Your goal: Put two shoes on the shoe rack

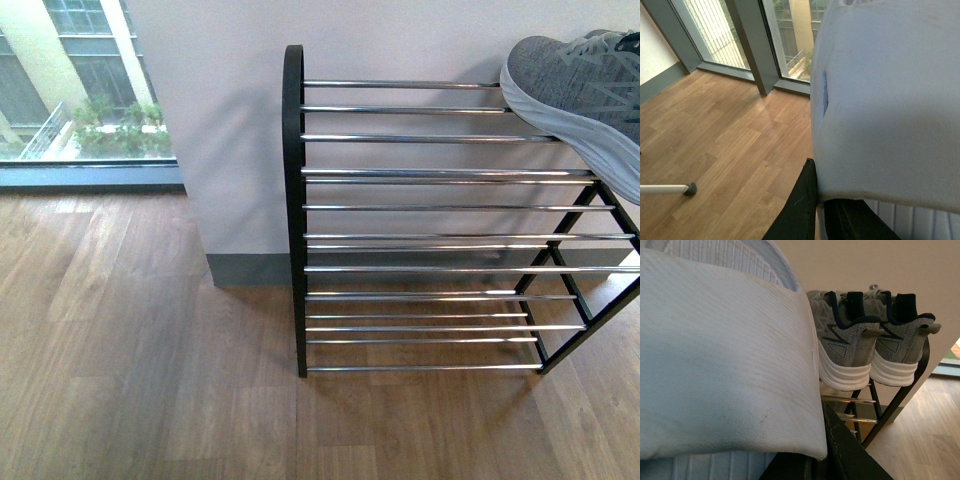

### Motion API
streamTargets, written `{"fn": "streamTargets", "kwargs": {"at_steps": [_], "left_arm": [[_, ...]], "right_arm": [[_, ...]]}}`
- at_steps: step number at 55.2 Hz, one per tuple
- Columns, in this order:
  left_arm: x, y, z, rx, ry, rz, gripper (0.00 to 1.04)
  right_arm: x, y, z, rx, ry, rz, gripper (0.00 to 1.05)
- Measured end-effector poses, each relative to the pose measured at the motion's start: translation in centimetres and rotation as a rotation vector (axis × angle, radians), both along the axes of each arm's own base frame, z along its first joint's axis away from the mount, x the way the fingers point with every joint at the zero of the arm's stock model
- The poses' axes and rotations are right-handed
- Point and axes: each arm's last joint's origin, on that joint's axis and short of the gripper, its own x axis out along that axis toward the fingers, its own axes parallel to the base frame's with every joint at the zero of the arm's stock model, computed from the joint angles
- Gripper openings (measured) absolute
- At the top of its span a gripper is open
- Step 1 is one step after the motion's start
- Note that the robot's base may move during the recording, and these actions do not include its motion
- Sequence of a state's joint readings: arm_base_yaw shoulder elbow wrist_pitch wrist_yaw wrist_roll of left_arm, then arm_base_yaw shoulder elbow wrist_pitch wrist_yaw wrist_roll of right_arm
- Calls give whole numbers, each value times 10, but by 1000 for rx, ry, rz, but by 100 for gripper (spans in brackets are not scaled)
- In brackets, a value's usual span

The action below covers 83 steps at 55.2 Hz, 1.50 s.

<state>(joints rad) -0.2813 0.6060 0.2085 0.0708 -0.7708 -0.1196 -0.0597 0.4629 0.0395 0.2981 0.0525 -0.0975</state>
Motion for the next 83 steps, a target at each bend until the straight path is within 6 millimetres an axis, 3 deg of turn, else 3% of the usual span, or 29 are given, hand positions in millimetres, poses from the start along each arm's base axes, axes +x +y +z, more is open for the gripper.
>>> {"fn": "streamTargets", "kwargs": {"at_steps": [65,71,83], "left_arm": [[0,0,0,1,-1,4,2],[0,0,0,1,-1,3,2],[0,0,0,1,-1,4,2]], "right_arm": [[0,0,0,0,-1,3,1],[0,1,-1,3,8,169,1],[20,11,-2,-38,76,186,1]]}}
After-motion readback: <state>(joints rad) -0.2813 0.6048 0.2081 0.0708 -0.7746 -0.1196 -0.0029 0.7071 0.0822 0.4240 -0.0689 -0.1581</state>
